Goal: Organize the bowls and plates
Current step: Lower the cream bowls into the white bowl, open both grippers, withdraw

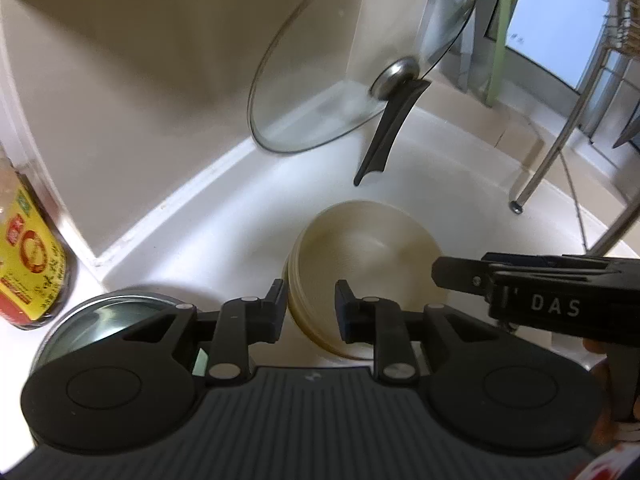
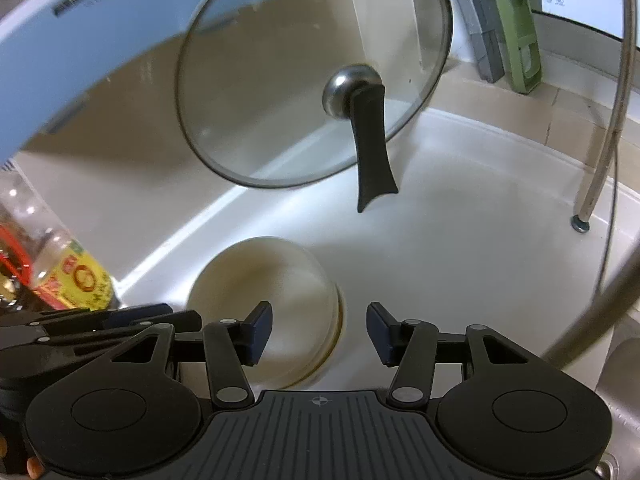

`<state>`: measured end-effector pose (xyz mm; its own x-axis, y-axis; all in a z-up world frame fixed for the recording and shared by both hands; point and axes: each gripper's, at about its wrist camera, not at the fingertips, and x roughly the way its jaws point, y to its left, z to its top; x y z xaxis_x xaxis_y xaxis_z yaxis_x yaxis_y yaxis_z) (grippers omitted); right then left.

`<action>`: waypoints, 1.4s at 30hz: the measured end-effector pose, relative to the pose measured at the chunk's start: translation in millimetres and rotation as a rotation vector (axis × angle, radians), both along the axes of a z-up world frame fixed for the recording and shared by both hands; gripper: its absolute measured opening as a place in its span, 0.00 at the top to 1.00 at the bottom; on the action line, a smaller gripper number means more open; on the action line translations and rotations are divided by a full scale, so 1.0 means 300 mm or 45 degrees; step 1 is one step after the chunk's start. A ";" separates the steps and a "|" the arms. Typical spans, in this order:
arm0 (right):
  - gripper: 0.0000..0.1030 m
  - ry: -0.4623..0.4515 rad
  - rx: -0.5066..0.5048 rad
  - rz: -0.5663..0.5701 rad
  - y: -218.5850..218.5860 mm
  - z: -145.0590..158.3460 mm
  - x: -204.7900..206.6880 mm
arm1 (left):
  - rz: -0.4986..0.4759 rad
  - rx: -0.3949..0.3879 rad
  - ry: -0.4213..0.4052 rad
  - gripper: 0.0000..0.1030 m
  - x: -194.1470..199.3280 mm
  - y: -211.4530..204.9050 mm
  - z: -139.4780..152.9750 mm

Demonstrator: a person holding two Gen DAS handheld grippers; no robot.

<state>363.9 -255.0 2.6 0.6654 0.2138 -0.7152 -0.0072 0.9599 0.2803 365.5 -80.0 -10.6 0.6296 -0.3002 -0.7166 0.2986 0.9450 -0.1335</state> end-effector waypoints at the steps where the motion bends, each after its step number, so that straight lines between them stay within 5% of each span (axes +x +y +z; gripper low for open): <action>1: 0.49 -0.010 0.010 0.002 -0.003 0.010 -0.018 | -0.005 -0.004 -0.012 0.77 -0.018 0.008 0.011; 21: 0.48 -0.044 0.051 0.005 -0.029 0.068 -0.423 | -0.075 0.019 -0.082 0.76 -0.446 0.147 0.072; 42: 0.37 0.100 0.021 0.100 0.049 -0.053 -0.652 | -0.032 0.067 0.081 0.76 -0.678 0.178 -0.053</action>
<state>168.2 -240.4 -13.2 0.5884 0.2754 -0.7602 -0.0599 0.9525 0.2987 162.0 -26.7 -26.5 0.5752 -0.2765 -0.7699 0.3151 0.9434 -0.1033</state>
